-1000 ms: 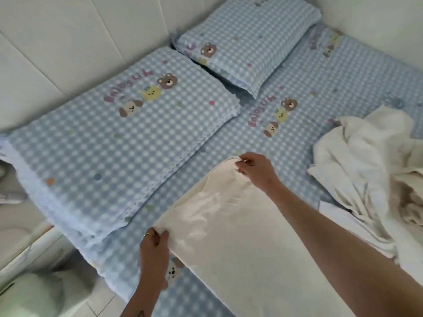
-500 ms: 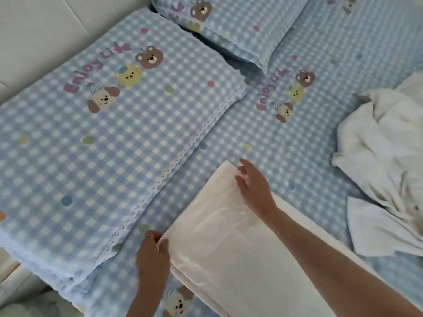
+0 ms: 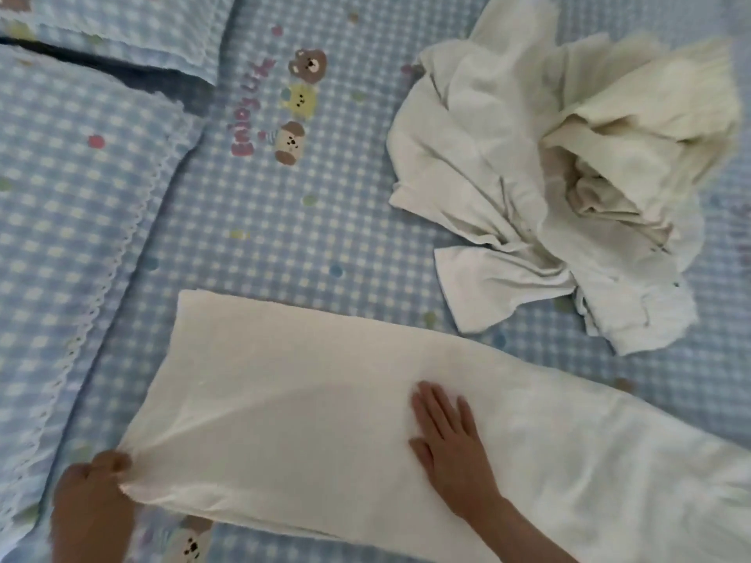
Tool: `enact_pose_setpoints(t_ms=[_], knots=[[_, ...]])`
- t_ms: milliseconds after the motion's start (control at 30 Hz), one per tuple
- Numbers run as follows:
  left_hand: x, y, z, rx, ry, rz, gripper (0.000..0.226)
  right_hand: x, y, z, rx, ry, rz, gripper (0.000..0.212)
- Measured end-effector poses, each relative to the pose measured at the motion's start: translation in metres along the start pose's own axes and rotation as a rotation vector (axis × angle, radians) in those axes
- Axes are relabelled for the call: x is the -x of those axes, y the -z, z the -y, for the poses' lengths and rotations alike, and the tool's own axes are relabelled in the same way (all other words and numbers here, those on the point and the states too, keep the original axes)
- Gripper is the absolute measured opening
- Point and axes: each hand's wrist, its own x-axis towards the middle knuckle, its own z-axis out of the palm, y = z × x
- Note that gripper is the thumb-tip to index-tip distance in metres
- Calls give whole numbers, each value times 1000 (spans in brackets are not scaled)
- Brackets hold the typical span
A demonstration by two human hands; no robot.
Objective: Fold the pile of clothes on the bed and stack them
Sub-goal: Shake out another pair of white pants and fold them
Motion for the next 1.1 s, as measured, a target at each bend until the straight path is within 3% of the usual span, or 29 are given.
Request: enact_pose_setpoints(t_ms=[67, 100, 133, 167, 200, 233, 367, 467, 633, 700, 833, 933, 1100], knots=[[25, -3, -33, 29, -79, -183, 28, 15, -1, -18, -48, -69, -25, 56], [42, -8, -55, 60, -258, -314, 30, 21, -2, -23, -66, -66, -26, 56], [62, -21, -79, 48, -549, -398, 38, 31, -5, -30, -71, -49, -17, 56], [83, -34, -101, 12, -822, -388, 46, 41, -8, -38, -62, -29, -6, 56], [104, -47, -121, -8, -982, -332, 52, 52, -10, -54, -42, -22, -3, 56], [118, -60, -132, 14, -1033, -265, 54, 65, -11, -76, -16, -38, -9, 56], [155, -80, -174, 136, -924, -129, 58, 132, 1, -190, 51, -257, -7, 53], [203, -87, -239, 77, -1114, -88, 59, 182, 11, -254, 39, -450, 16, 55], [330, -134, -367, -62, -1471, 28, 67, 263, 24, -330, -40, -992, -123, 81], [365, -154, -412, -139, -1522, 27, 67, 285, 19, -352, -88, -1065, -169, 86], [376, -190, -456, -213, -1421, 41, 71, 310, -5, -383, -189, -1176, -200, 81], [367, -205, -457, -252, -1403, 30, 72, 318, -12, -397, -175, -1193, -172, 73], [397, -215, -421, -211, -1356, 154, 78, 327, 1, -410, -534, -1282, -298, 76]])
